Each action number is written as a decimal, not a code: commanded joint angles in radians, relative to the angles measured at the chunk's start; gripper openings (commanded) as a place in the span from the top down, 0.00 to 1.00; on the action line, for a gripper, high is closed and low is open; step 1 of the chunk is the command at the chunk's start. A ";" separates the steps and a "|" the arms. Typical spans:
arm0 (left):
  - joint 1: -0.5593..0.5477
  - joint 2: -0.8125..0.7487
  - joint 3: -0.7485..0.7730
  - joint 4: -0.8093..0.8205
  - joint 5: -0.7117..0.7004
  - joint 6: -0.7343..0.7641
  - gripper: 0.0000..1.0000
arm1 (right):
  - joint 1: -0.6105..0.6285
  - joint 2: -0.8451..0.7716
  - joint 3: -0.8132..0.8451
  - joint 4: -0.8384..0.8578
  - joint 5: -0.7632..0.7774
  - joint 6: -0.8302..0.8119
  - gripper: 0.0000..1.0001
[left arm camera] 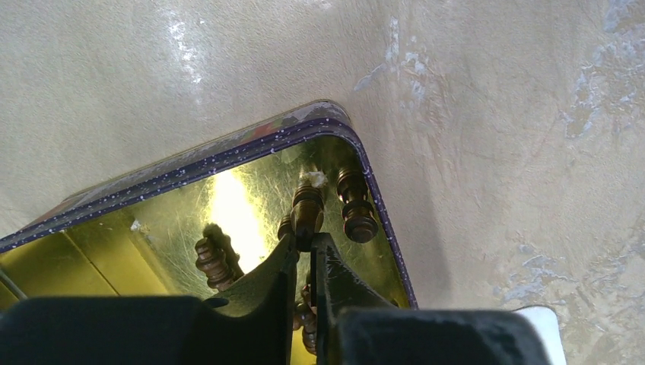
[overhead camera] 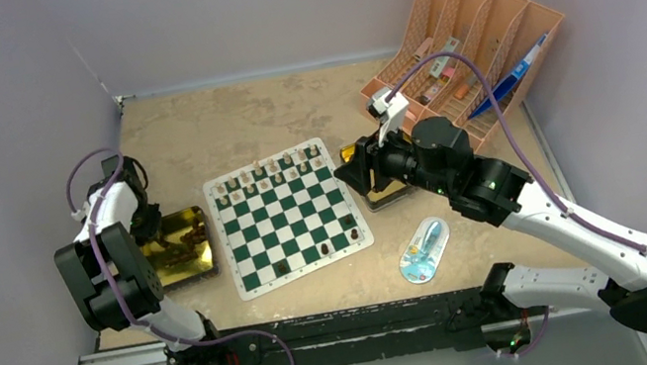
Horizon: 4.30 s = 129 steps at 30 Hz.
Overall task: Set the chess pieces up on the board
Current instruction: Pick up the chess piece from the storage box, then place the chess piece on the chessboard.
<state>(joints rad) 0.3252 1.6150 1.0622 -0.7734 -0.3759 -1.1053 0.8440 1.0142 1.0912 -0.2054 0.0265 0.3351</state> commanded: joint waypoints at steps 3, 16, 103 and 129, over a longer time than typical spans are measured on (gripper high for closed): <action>0.005 -0.050 0.016 0.006 0.036 0.039 1.00 | -0.002 -0.021 -0.002 0.037 -0.009 0.005 0.49; 0.004 -0.158 -0.072 -0.015 0.145 0.076 1.00 | -0.002 -0.053 -0.017 0.044 -0.018 0.014 0.49; -1.313 0.035 0.156 0.154 0.240 0.653 1.00 | -0.002 -0.538 -0.161 -0.099 0.202 0.166 0.01; -1.323 0.133 0.165 0.162 0.258 0.656 1.00 | -0.002 -0.565 -0.141 -0.120 0.197 0.169 0.01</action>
<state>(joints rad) -0.9867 1.7378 1.1954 -0.5957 -0.1226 -0.4686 0.8440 0.4393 0.9051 -0.3614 0.2180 0.4973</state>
